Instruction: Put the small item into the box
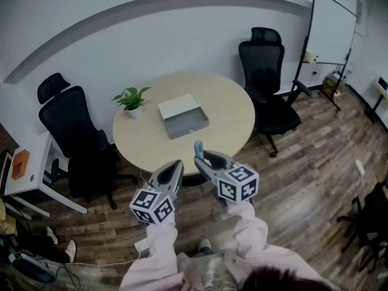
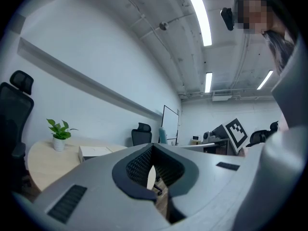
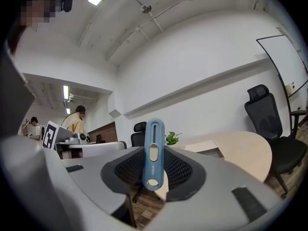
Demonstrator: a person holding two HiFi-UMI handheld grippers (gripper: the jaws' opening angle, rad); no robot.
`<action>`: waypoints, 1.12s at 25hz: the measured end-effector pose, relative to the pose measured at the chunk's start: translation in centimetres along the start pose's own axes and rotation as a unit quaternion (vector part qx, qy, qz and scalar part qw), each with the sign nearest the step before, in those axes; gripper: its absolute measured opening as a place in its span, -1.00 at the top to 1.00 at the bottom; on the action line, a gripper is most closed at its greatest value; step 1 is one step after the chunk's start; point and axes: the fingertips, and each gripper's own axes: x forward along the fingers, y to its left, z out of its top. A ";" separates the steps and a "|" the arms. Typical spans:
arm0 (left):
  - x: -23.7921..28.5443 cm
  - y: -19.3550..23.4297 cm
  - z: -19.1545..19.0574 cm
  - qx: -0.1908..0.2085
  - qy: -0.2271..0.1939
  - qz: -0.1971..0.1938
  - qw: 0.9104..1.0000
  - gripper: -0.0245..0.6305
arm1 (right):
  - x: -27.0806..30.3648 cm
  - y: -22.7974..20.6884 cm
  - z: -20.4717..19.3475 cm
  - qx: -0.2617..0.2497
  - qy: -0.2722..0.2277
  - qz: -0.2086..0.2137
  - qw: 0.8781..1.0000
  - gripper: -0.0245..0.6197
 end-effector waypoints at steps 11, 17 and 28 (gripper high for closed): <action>2.5 3.6 -0.3 -0.010 0.004 -0.019 1.000 0.90 | 3.5 -1.9 -0.4 0.005 0.012 -0.013 1.000 0.53; 3.3 5.1 -1.1 -0.017 0.010 -0.026 0.999 0.90 | 4.8 -2.6 -1.2 0.008 0.021 -0.020 1.000 0.53; 4.8 7.3 -2.0 -0.027 0.024 -0.030 0.999 0.90 | 7.1 -4.2 -1.7 0.022 0.026 -0.026 0.999 0.53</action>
